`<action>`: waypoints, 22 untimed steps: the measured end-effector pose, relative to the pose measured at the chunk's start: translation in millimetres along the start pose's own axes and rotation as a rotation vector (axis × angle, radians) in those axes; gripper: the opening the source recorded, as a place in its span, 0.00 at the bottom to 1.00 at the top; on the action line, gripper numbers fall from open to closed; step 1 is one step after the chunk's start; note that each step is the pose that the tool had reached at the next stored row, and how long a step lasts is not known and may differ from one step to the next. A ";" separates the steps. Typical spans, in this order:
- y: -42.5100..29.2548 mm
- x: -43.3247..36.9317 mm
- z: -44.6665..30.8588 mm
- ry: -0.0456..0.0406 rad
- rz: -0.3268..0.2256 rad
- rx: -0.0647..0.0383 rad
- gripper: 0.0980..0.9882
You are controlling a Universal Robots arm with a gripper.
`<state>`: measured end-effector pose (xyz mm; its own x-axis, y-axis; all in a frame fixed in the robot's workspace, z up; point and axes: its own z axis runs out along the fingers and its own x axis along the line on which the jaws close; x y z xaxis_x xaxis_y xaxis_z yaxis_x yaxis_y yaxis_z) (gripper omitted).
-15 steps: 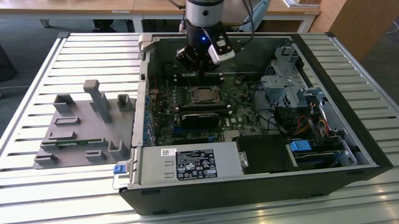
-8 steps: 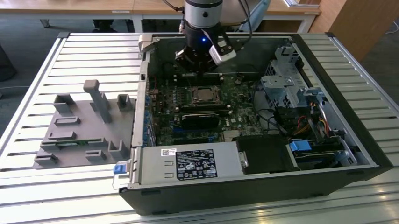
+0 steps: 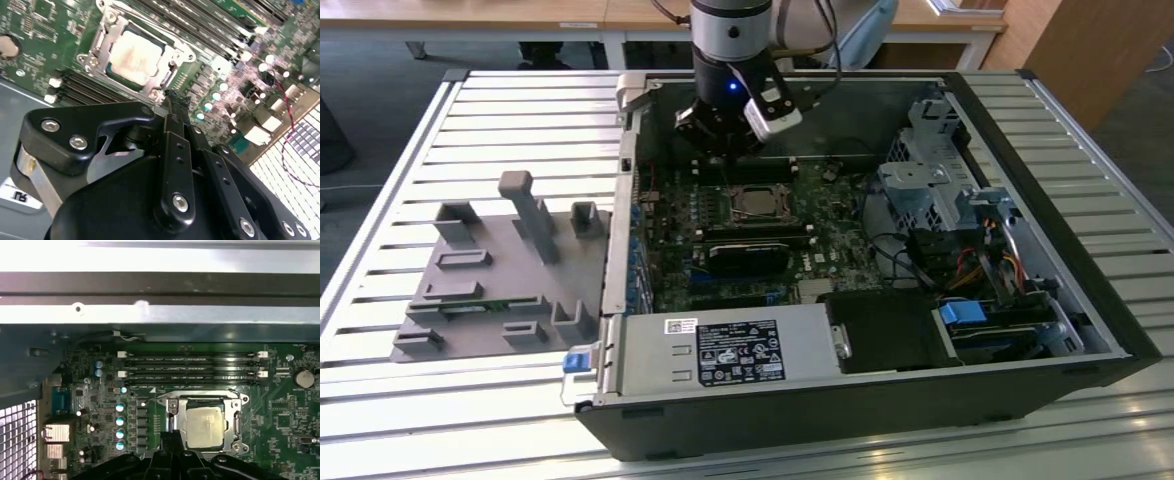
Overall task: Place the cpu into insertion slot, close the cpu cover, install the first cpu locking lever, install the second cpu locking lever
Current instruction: 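Install the first cpu locking lever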
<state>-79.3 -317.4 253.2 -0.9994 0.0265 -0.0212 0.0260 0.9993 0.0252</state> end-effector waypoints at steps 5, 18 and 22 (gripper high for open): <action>0.4 8.4 0.7 -0.0001 0.007 -0.001 0.01; 6.0 22.0 2.4 0.0000 0.010 -0.004 0.01; 10.0 25.9 2.7 0.0000 0.011 -0.004 0.01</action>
<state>-104.9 -306.7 250.2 -0.9991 0.0377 -0.0208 0.0371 0.9989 0.0298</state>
